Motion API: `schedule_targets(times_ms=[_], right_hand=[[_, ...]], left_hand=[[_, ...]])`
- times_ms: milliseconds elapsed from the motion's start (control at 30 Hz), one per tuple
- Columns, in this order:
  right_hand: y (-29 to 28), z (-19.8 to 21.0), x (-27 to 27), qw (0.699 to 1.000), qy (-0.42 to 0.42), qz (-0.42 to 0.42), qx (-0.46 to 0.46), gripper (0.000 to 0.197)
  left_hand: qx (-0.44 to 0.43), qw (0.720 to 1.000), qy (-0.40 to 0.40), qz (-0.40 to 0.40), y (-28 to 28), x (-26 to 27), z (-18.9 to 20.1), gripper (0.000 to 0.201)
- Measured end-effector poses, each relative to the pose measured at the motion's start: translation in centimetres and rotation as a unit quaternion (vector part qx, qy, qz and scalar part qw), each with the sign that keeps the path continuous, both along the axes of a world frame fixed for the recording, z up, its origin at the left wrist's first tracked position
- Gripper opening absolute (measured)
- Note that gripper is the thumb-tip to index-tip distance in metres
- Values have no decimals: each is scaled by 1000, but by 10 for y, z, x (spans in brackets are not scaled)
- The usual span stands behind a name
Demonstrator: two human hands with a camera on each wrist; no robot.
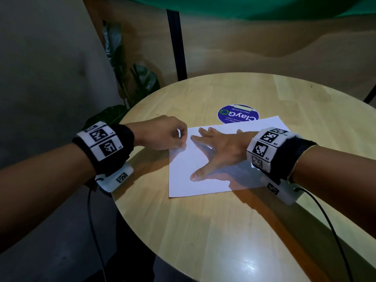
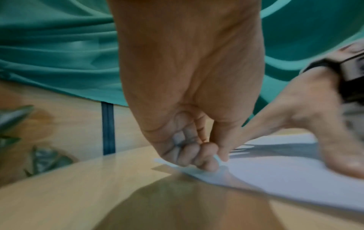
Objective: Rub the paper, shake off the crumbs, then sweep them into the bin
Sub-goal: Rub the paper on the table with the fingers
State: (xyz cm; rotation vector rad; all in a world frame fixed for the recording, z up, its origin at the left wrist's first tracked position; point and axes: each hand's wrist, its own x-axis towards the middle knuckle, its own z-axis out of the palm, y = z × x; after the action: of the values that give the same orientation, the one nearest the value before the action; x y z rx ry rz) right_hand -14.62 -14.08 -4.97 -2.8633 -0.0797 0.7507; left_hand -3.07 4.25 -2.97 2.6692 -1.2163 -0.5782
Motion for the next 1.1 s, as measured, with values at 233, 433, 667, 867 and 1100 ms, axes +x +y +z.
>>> schedule_targets(times_ms=[233,433,667,867,1100], right_hand=[[-1,-2,0,1000,3,-3,-4,128],[-2,-6,1,999,-16,-29,8,136],[1,-7,-1,999,-35,-34,-14,138],[1,-6,0,999,-12,-33,-24,143],[0,-7,3,999,-1,-28,-26,148]], left_hand=[[23,1000,9,10,0,4,1,10],[-33,995,87,-27,-25,-21,-10,10],[21,998,-57,-2,-35,5,-1,16],[53,996,-71,6,-29,11,1,15],[42,999,12,8,-25,10,-2,15]])
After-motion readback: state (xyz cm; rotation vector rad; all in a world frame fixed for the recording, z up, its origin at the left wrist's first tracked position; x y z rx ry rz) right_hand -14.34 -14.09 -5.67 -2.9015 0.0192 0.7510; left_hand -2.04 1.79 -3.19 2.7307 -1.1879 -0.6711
